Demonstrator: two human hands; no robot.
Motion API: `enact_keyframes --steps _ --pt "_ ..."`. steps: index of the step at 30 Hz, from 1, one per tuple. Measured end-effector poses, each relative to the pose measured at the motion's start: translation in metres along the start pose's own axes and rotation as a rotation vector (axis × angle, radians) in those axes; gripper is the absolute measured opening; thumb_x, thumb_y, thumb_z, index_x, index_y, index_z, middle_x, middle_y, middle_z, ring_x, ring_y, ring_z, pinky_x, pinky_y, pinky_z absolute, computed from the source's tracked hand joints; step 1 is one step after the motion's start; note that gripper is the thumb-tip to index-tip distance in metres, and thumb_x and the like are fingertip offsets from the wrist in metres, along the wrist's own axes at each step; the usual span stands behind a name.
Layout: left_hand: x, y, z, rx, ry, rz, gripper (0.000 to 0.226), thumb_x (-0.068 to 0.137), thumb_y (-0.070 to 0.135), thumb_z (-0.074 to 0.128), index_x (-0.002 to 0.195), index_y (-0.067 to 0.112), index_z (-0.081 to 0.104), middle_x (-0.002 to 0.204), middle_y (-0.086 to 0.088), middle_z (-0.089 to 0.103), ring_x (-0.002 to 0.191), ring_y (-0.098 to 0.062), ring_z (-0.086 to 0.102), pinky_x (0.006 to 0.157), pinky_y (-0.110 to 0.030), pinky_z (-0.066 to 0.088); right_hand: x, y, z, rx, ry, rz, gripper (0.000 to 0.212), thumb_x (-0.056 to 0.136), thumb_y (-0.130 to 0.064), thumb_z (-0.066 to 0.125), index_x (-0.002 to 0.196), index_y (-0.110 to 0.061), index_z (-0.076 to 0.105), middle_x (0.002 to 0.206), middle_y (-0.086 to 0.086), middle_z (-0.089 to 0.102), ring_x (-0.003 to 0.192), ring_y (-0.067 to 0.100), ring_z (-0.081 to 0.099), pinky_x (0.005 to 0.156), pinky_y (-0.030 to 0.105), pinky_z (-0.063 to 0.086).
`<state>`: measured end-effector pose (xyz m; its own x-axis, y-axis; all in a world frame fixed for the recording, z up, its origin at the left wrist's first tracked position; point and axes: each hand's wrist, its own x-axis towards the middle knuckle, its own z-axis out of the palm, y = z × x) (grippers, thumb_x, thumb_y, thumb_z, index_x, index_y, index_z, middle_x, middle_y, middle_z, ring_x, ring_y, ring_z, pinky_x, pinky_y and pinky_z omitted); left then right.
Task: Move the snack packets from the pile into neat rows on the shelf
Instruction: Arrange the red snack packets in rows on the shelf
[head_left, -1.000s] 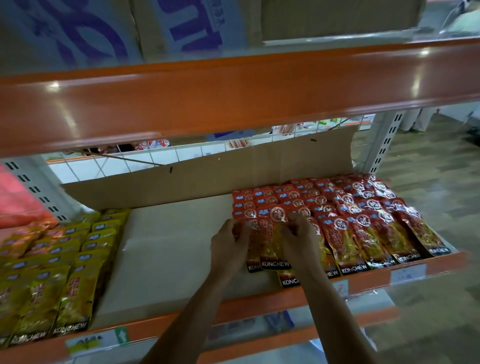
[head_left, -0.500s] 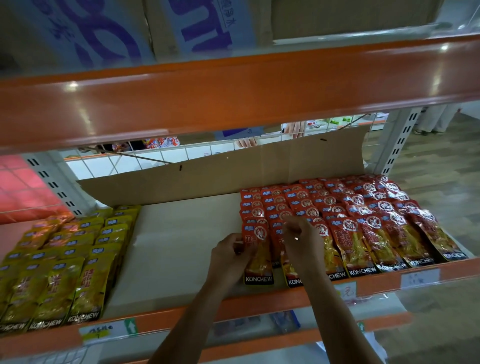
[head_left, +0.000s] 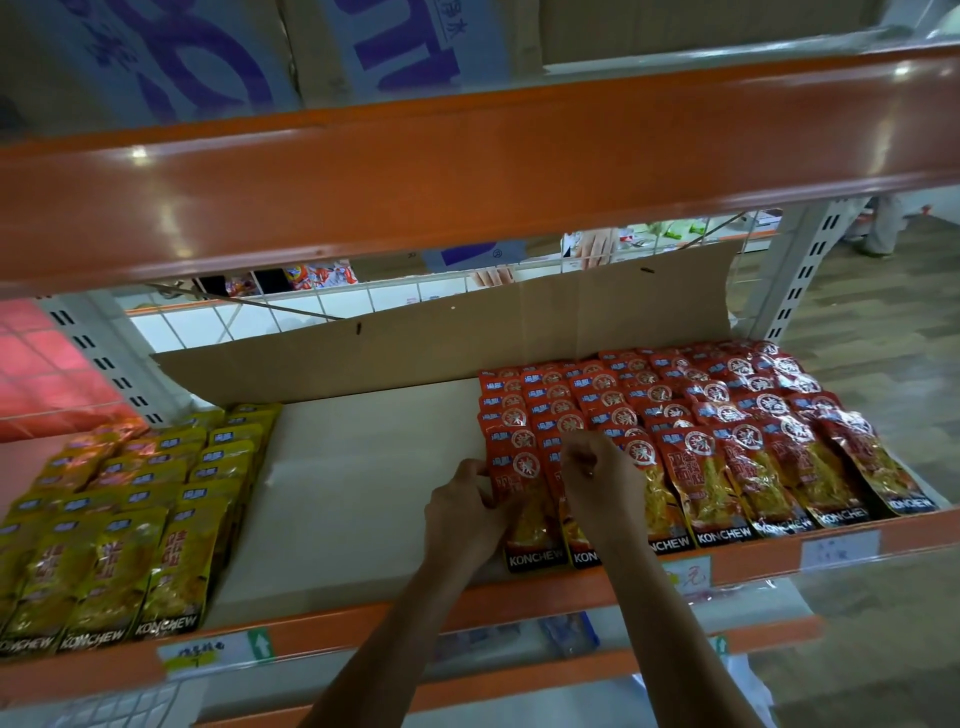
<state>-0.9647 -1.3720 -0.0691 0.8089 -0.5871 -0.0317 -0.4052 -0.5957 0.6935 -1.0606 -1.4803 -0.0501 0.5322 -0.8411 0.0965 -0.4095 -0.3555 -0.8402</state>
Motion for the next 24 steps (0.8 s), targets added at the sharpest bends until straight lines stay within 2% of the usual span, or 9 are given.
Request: enact_keyframes --steps 4,10,12,15,20,22,24 --pt "0.000 0.000 0.000 0.027 0.006 0.004 0.054 0.085 0.048 0.066 0.129 0.021 0.052 0.104 0.001 0.070 0.094 -0.013 0.066 0.079 -0.023 0.048 -0.001 -0.003 0.000 -0.020 0.002 -0.026 0.020 0.096 -0.008 0.050 0.107 -0.015 0.066 0.100 -0.002 0.066 0.080 0.008 0.058 0.063 0.015 0.045" --pt "0.001 -0.001 -0.001 0.033 0.011 0.009 0.052 0.086 0.047 0.065 0.129 0.021 0.053 0.101 0.001 0.070 0.094 -0.014 0.066 0.082 -0.026 0.051 -0.007 -0.006 0.007 -0.055 0.022 -0.090 0.020 0.096 -0.008 0.050 0.106 -0.014 0.067 0.102 -0.001 0.066 0.086 0.008 0.056 0.067 0.015 0.039" --pt "0.001 -0.003 -0.001 0.036 0.020 0.009 0.050 0.088 0.048 0.061 0.130 0.021 0.053 0.103 0.001 0.070 0.094 -0.014 0.066 0.082 -0.027 0.051 -0.011 -0.009 0.012 -0.072 0.024 -0.104 0.020 0.094 -0.006 0.051 0.104 -0.013 0.067 0.098 -0.001 0.066 0.086 0.011 0.059 0.068 0.017 0.043" --pt "0.001 -0.009 -0.007 0.021 0.057 -0.002 0.047 0.090 0.050 0.057 0.128 0.022 0.054 0.109 0.001 0.069 0.095 -0.013 0.066 0.082 -0.026 0.050 -0.016 -0.015 0.024 -0.095 0.014 -0.127 0.019 0.092 -0.003 0.053 0.100 -0.013 0.067 0.094 0.002 0.068 0.081 0.015 0.063 0.071 0.028 0.053" --pt "-0.003 -0.035 -0.037 0.049 0.159 0.099 0.036 0.093 0.040 0.056 0.124 0.022 0.058 0.110 0.004 0.066 0.092 -0.007 0.062 0.079 -0.017 0.043 -0.029 -0.035 0.058 -0.097 -0.048 -0.211 0.013 0.091 -0.008 0.057 0.095 -0.016 0.065 0.085 -0.006 0.061 0.077 0.009 0.059 0.062 0.013 0.040" --pt "-0.007 -0.052 -0.056 0.063 0.202 0.120 0.035 0.093 0.036 0.057 0.124 0.020 0.059 0.113 0.003 0.065 0.099 -0.008 0.060 0.082 -0.016 0.041 -0.039 -0.049 0.077 -0.086 -0.094 -0.239 0.015 0.091 -0.007 0.056 0.095 -0.019 0.065 0.087 -0.008 0.060 0.081 0.006 0.060 0.067 0.016 0.043" --pt "-0.015 -0.073 -0.077 0.066 0.241 0.119 0.034 0.092 0.032 0.059 0.123 0.018 0.059 0.116 0.002 0.064 0.106 -0.011 0.059 0.087 -0.018 0.040 -0.052 -0.066 0.099 -0.080 -0.139 -0.250 0.020 0.091 -0.008 0.056 0.107 -0.016 0.066 0.101 -0.006 0.065 0.092 0.007 0.061 0.076 0.018 0.044"
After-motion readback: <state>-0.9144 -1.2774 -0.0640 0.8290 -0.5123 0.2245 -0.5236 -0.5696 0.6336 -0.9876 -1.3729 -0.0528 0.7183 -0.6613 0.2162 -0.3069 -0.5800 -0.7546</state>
